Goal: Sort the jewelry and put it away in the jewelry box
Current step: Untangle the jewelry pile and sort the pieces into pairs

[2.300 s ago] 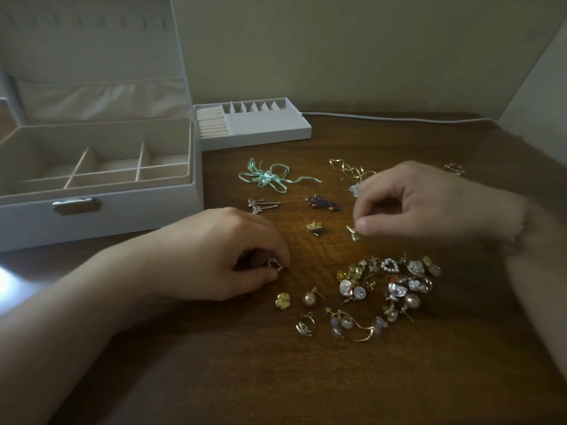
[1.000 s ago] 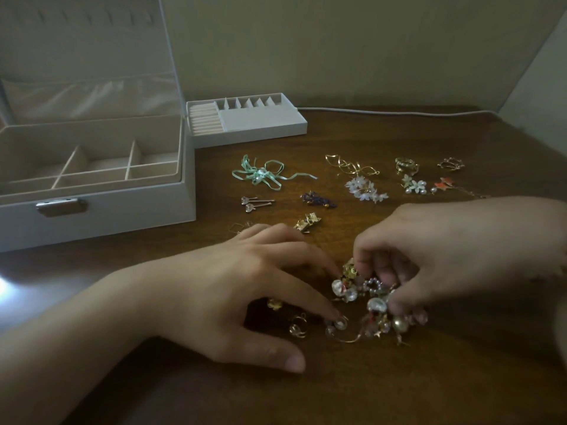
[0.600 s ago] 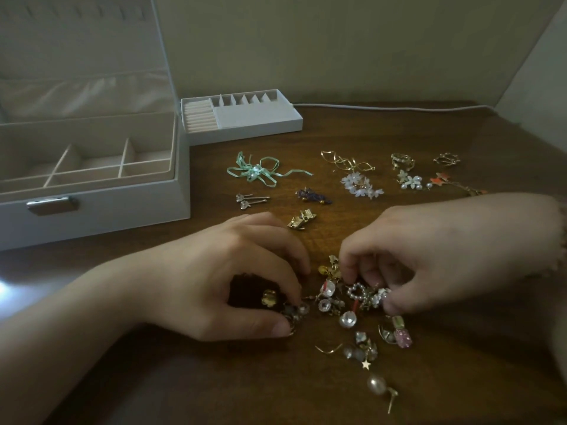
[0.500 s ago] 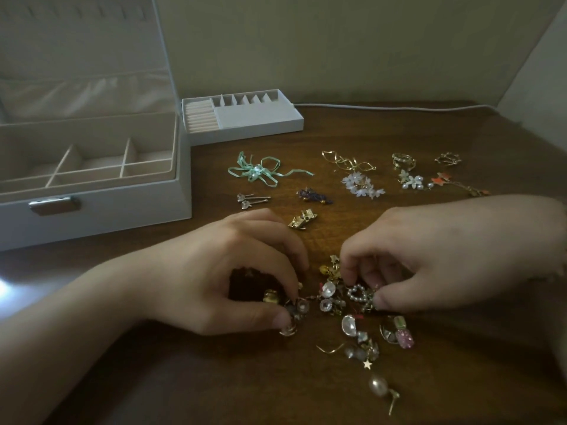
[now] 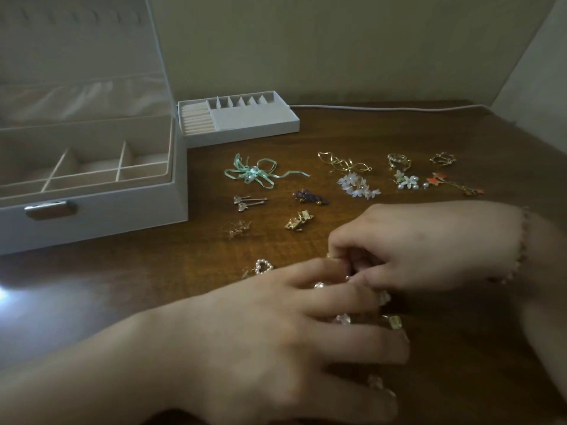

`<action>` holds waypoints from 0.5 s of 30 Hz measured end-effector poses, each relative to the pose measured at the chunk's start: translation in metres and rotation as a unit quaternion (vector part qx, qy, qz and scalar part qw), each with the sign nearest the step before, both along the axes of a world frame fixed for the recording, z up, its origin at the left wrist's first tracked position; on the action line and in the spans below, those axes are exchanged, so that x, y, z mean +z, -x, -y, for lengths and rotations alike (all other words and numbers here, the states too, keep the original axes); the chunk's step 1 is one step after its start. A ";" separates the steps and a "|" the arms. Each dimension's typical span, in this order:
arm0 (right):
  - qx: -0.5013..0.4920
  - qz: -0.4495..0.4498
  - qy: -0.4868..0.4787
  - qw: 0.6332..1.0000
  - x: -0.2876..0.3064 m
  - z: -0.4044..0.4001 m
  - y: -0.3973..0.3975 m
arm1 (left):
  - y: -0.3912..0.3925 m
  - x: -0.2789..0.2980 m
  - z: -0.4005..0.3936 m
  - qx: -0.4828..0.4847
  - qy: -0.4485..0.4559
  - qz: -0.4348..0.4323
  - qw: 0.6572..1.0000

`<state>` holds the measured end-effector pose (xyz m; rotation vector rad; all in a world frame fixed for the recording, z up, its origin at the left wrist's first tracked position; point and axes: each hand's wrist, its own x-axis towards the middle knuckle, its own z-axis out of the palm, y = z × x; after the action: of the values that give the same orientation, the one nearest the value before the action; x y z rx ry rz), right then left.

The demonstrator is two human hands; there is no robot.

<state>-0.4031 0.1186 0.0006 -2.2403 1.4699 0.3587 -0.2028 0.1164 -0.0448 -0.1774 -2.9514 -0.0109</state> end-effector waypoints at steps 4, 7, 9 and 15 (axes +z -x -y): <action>-0.001 -0.004 0.002 1.000 0.001 0.002 0.001 | 0.001 -0.007 0.009 0.007 0.020 0.002 1.000; -0.008 -0.002 0.015 1.000 -0.001 0.003 0.001 | -0.003 -0.006 0.019 0.031 -0.024 -0.016 0.999; -0.014 -0.003 0.030 0.999 -0.002 0.003 0.000 | -0.005 -0.005 0.024 0.054 -0.059 -0.039 0.996; 0.012 -0.020 0.076 0.997 -0.004 0.003 -0.004 | -0.009 -0.008 0.036 0.117 -0.147 -0.129 0.974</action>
<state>-0.3994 0.1158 -0.0035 -2.3848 1.5378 0.3097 -0.1936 0.0801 -0.0527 0.1963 -2.6501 -0.3626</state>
